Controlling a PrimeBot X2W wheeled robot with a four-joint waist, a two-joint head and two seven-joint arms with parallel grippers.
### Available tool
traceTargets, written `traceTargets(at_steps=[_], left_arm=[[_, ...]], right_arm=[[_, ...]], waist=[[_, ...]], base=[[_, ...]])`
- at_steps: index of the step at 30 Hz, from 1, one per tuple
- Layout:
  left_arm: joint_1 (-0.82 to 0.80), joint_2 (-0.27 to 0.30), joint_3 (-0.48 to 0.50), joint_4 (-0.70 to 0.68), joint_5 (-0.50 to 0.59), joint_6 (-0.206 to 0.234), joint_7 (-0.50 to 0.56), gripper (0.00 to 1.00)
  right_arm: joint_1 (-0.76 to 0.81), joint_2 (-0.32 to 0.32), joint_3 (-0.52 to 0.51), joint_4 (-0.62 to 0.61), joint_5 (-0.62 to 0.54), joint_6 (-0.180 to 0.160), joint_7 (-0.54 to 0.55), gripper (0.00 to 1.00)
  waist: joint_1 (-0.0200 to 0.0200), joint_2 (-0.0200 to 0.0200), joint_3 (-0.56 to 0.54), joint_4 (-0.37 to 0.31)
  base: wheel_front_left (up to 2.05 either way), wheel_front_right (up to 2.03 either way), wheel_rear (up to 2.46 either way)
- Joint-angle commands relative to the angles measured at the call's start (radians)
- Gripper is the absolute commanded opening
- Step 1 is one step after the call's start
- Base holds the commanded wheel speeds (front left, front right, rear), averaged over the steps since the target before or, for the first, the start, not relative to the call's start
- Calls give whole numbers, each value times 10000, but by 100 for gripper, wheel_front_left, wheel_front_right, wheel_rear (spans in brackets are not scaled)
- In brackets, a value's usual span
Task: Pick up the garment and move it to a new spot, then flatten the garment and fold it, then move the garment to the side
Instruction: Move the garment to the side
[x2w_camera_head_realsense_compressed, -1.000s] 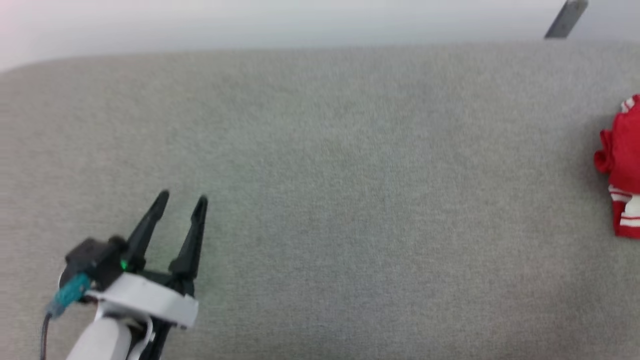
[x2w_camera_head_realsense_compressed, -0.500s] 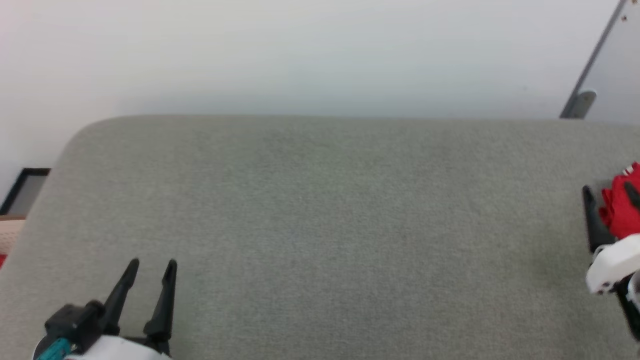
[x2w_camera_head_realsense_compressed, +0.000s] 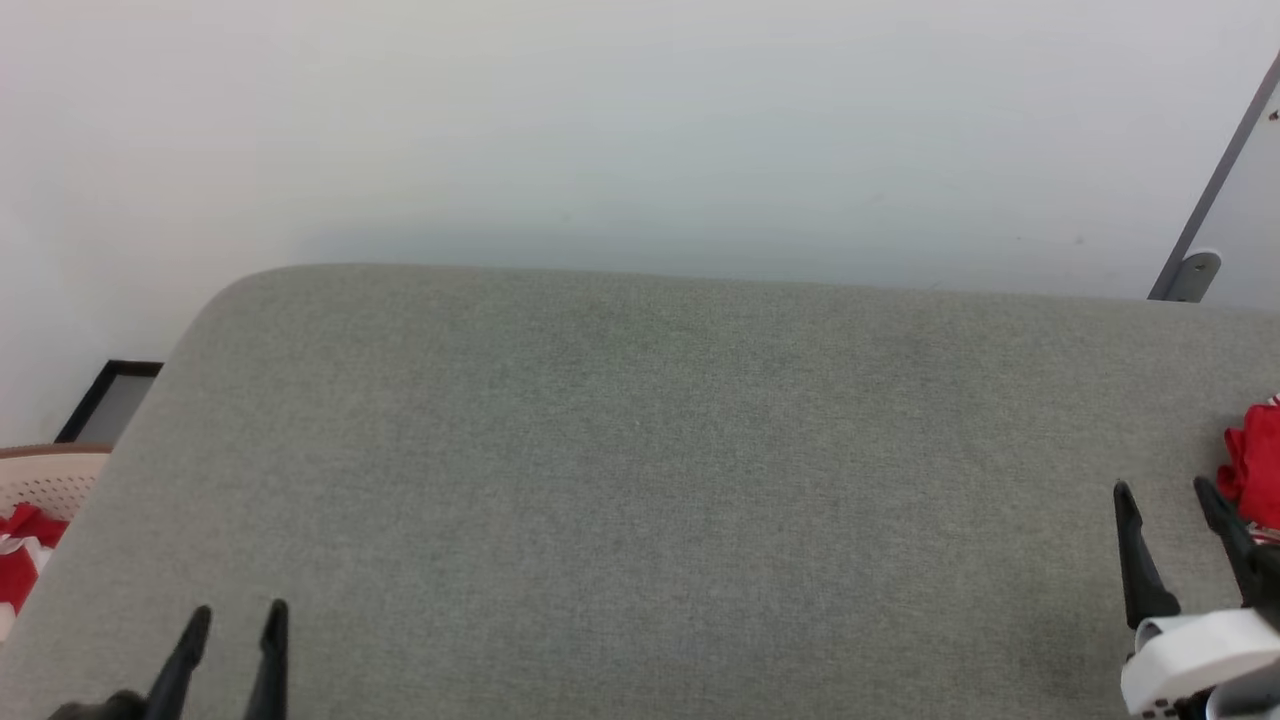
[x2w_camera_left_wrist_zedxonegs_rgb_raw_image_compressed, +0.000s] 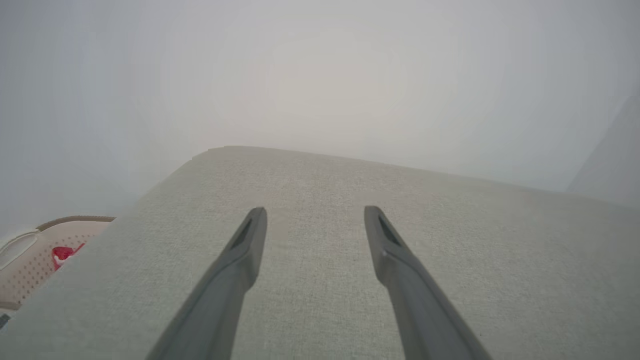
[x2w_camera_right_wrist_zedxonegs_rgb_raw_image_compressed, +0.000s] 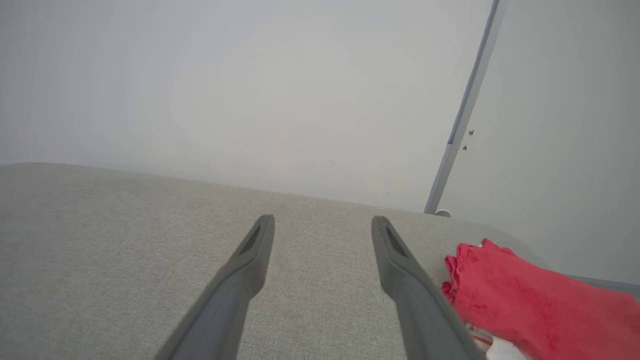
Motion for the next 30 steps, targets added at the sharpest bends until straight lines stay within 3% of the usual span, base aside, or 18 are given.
traceTargets(at_steps=[1,6,20,30], left_arm=[[135,-114,206,-14,43,-27,8,100],[362,-187,518,-121,-78,-27,8,100],[286,283,132,-294,-289,-28,8,100],[142,397,109,-304,-391,-28,8,100]], right_arm=[[289,153,-140,-184,14,-17,-39,100],[838,455,-275,-620,-128,-17,-40,100],[1610,966,-540,-1214,-6,-17,-40,100],[1853,1007,-381,-1406,-27,-17,-41,100]], waist=[[0,0,-13,2],[0,0,-25,-27],[0,0,24,-325],[0,0,106,-513]], base=[[0,0,0],[0,0,0],[0,0,0],[0,0,0]])
